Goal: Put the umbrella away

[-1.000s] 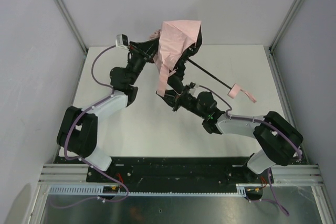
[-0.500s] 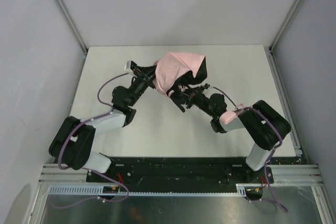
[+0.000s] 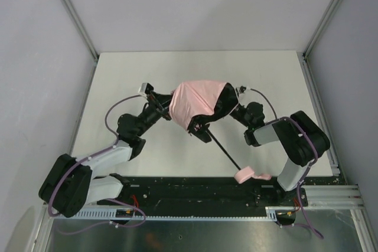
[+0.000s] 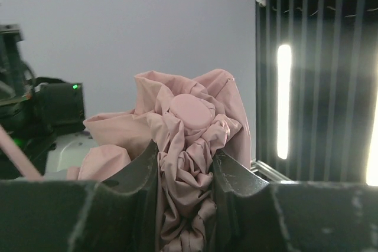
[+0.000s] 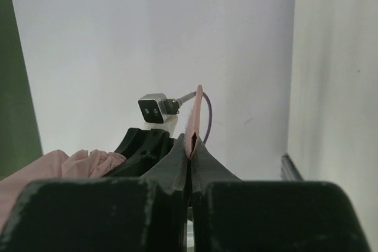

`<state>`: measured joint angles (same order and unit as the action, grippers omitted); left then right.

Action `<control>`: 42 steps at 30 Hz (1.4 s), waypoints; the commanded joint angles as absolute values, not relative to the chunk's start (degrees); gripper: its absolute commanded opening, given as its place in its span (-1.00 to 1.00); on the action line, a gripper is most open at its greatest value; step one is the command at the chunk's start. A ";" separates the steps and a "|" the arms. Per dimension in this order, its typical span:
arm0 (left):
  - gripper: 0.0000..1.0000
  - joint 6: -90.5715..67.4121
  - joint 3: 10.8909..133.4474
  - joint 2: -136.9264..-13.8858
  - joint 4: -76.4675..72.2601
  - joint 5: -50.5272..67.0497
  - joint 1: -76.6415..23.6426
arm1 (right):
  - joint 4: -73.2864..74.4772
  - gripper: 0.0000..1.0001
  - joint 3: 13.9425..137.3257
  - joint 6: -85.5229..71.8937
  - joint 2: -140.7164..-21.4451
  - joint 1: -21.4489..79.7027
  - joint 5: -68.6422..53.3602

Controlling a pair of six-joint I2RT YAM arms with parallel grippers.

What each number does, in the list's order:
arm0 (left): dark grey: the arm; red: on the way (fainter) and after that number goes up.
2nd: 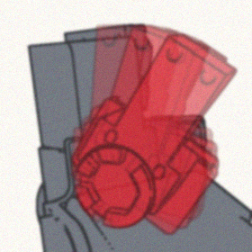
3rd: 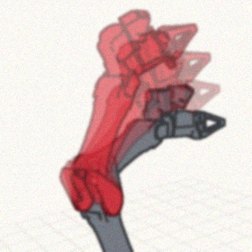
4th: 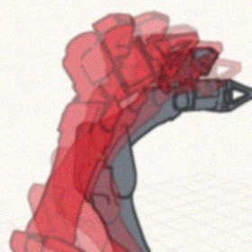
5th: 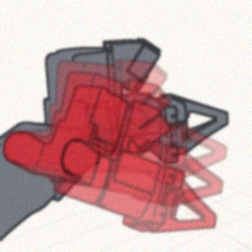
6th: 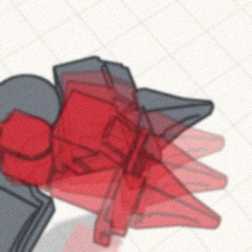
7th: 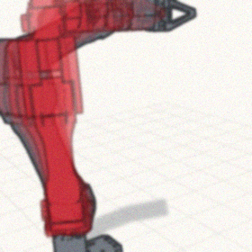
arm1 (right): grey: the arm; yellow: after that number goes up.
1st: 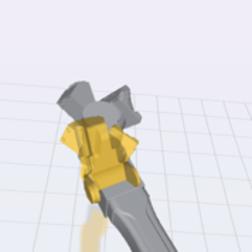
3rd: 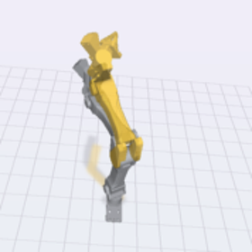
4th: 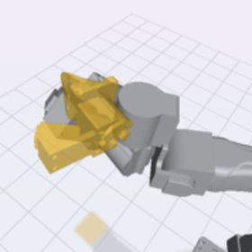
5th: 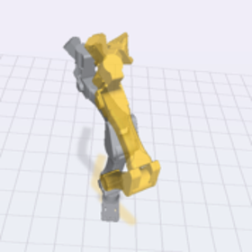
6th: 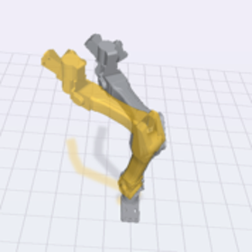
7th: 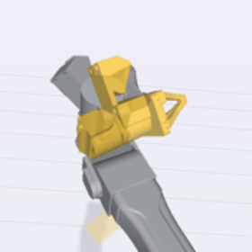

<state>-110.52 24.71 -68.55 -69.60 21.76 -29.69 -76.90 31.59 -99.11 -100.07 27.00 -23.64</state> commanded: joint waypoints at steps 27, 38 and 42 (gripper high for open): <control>-1.00 -74.69 32.74 -69.57 -5.29 11.15 -27.49 | -24.51 -1.00 50.03 -37.43 -78.97 39.62 -20.57; -1.00 -78.99 34.88 -86.15 -3.40 11.09 -27.78 | -11.37 -1.00 56.40 -17.11 -87.67 57.78 -5.59; -1.00 -78.33 35.55 -89.01 -1.42 10.00 -27.49 | -12.59 -1.00 54.39 -15.89 -90.61 59.16 -6.21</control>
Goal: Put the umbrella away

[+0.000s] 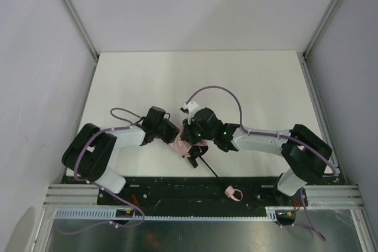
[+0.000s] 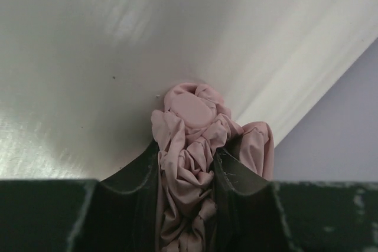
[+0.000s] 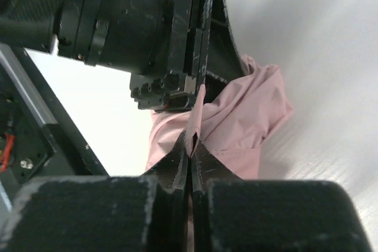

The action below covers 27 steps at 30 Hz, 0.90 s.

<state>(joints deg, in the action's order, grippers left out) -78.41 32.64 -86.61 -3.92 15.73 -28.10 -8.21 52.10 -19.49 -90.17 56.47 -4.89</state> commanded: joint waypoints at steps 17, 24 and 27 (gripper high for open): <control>-1.00 -77.90 32.88 -96.33 1.23 11.36 -21.03 | -18.99 -1.00 46.01 -17.71 -101.81 55.33 -20.99; -1.00 -81.80 34.13 -94.83 1.15 14.93 -17.86 | -27.13 -1.00 39.92 -22.83 -107.88 55.18 -12.18; -1.00 -84.00 35.82 -94.16 1.17 13.78 -16.29 | -32.86 -1.00 38.72 -24.60 -111.34 51.75 -13.96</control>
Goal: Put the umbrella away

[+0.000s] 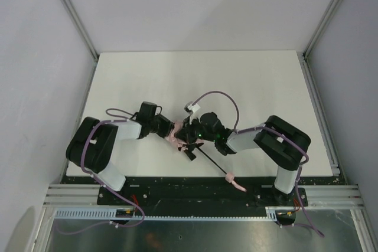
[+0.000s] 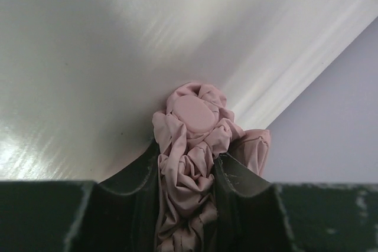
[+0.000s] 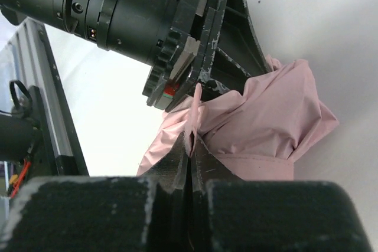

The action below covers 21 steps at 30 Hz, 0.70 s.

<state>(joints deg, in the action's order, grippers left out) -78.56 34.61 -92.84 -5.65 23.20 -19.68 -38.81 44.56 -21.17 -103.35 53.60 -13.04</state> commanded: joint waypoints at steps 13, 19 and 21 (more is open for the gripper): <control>0.56 -81.44 38.05 -87.93 0.97 11.59 -11.42 | -38.62 -1.00 39.42 -26.70 -121.19 45.75 -19.02; 0.98 -75.32 34.81 -80.71 -1.69 17.74 -6.72 | -41.41 -1.00 39.34 -29.47 -123.69 43.13 -21.79; 0.99 -73.24 33.00 -78.45 -3.37 21.53 -6.10 | -41.95 -1.00 39.26 -30.33 -123.80 42.23 -22.89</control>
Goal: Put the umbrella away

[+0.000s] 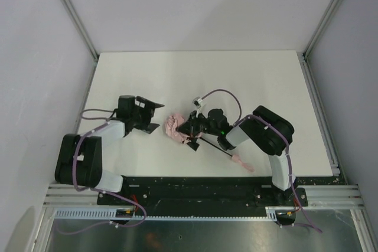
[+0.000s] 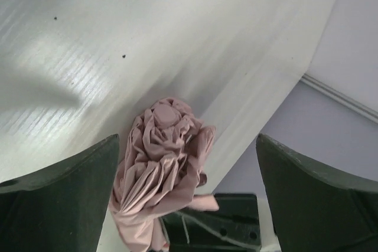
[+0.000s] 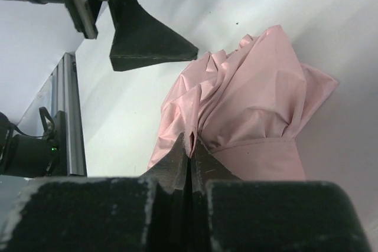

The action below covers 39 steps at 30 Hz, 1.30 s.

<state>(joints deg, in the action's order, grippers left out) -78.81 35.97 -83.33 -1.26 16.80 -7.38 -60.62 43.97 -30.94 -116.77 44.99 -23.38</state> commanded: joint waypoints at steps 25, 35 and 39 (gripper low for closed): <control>0.26 -75.77 29.19 -95.39 -28.19 24.03 -16.77 | -45.85 -1.00 39.51 -32.66 -120.62 40.12 -30.68; -0.98 -85.70 27.46 -97.30 -27.99 26.51 -16.40 | -29.96 -1.00 43.38 -20.92 -109.67 46.70 -18.89; -1.00 -90.61 27.78 -87.42 -11.36 26.51 -14.83 | -19.72 -1.00 47.57 -11.61 -102.10 52.94 -7.59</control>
<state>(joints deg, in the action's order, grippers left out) -84.49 27.90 -95.94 -28.88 28.40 -16.12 -41.52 45.45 -23.97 -106.56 46.35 -18.81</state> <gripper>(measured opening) 0.117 0.009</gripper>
